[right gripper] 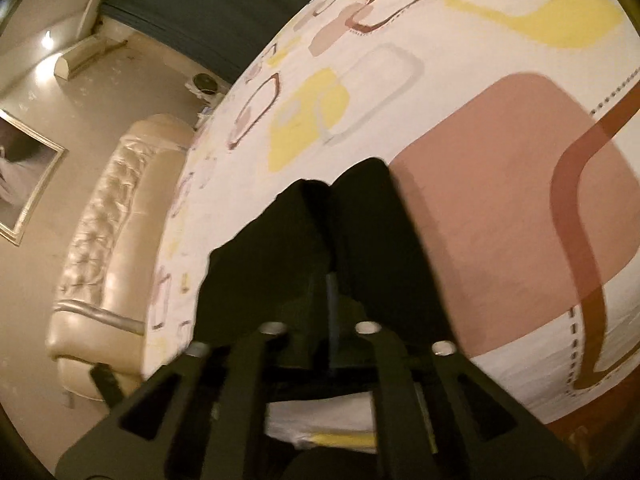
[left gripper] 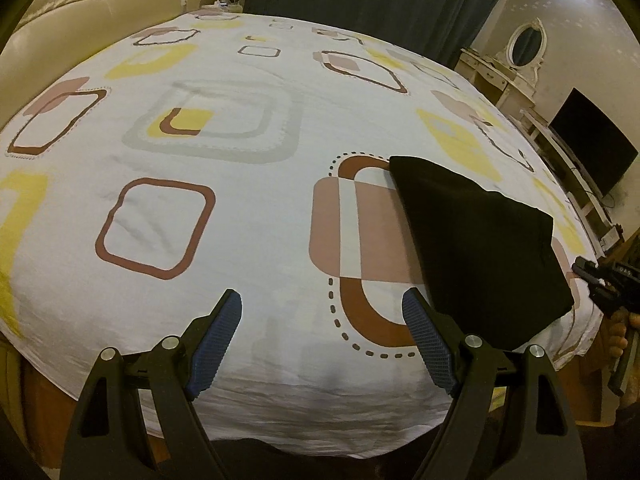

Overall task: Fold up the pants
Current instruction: 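Grasp the folded pants end with the right gripper and lift it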

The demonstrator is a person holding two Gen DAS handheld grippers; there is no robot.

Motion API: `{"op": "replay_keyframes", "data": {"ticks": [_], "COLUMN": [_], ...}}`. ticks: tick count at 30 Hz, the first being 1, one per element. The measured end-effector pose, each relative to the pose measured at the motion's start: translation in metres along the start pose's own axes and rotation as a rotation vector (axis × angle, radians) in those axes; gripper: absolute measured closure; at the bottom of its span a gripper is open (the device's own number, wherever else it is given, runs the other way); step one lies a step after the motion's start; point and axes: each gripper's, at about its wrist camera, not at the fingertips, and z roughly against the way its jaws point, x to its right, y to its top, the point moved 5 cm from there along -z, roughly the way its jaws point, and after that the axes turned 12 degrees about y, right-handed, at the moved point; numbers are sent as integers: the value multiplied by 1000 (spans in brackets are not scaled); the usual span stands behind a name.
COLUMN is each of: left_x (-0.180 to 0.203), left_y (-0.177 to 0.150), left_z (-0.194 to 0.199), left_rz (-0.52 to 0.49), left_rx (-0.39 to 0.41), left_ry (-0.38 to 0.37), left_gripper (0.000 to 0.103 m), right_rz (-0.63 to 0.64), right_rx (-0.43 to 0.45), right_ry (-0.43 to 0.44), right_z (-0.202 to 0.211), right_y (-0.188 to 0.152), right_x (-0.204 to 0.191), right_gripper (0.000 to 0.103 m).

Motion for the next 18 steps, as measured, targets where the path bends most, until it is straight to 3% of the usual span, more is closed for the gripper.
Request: {"op": "replay_keyframes", "data": {"ticks": [2, 8, 10, 18], "left_x": [0, -1, -2, -3], "left_y": [-1, -1, -2, -2], "left_z": [-1, -3, -4, -4], "left_rz": [3, 5, 8, 19], "left_rx": [-4, -10, -15, -18], "left_ry": [2, 5, 6, -6], "left_gripper": [21, 21, 21, 21], "right_rz": [4, 6, 50, 143], "right_rx": [-26, -171, -208, -71], "right_ry": [-10, -34, -37, -13], "right_z": [-12, -48, -56, -16], "right_y": [0, -16, -21, -1], "right_x": [-6, 2, -6, -40], "right_gripper": [57, 58, 91, 95]}}
